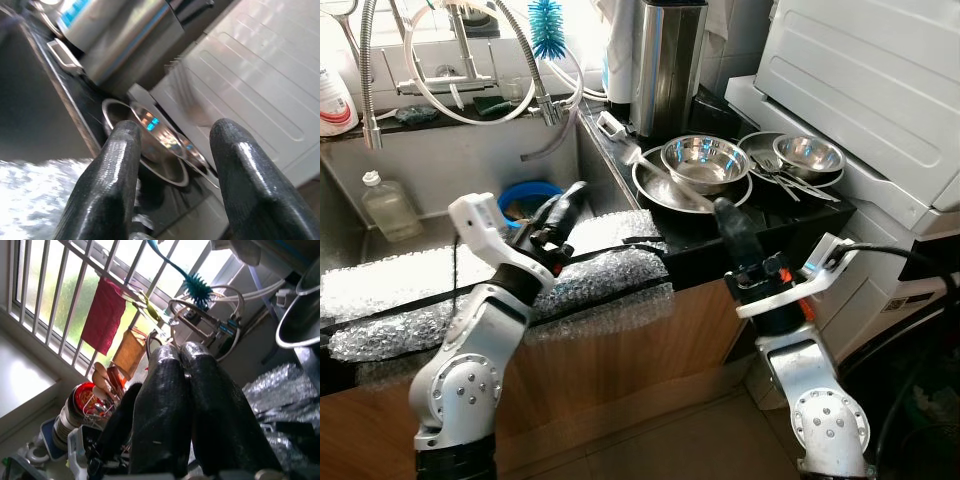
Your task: Kitchen organization
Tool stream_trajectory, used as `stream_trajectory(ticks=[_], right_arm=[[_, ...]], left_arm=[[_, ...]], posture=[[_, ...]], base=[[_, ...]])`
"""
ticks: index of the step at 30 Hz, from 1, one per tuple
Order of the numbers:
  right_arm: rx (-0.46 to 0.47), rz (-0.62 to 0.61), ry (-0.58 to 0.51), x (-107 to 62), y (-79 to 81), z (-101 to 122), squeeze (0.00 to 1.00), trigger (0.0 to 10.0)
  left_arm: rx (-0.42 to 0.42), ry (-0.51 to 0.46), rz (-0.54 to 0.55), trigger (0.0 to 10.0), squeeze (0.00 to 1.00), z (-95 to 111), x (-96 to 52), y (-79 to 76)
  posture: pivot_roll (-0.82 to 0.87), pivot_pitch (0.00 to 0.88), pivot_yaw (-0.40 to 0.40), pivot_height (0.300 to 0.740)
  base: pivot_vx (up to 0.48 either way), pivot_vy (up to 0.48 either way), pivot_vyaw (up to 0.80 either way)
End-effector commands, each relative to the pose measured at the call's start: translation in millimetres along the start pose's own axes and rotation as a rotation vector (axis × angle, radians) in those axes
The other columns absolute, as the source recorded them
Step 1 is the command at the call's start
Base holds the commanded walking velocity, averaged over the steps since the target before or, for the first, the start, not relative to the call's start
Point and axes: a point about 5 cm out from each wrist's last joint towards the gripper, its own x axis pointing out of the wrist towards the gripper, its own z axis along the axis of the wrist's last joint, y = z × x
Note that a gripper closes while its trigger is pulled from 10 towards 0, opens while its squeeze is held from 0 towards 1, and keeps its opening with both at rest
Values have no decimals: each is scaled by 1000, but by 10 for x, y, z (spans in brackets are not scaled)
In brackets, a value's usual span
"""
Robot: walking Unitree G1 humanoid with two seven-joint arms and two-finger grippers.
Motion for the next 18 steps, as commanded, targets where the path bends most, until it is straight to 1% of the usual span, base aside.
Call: stream_trajectory(ticks=[1,3,10,14,18], right_arm=[[4,22,1,1,36,5,0,10000],[13,28,10,-11,41,-5,0,10000],[24,42,24,-23,58,-15,0,10000],[25,60,34,2,73,-25,0,10000],[25,65,32,20,77,-21,0,10000]], left_arm=[[-7,-2,-36,10000,0,18,7,-87],[-26,1,-53,10000,0,15,8,-112],[-32,33,-98,10000,0,0,15,-205],[-46,69,-127,10000,0,-49,5,-256],[-41,81,-133,10000,0,-66,-4,-271]], posture=[[-30,0,-64,727],[-32,0,-64,727],[-30,0,-69,727],[-30,0,-72,727],[-28,0,-73,727]], base=[[0,0,0],[0,0,0],[0,0,0],[0,0,0],[0,0,0]])
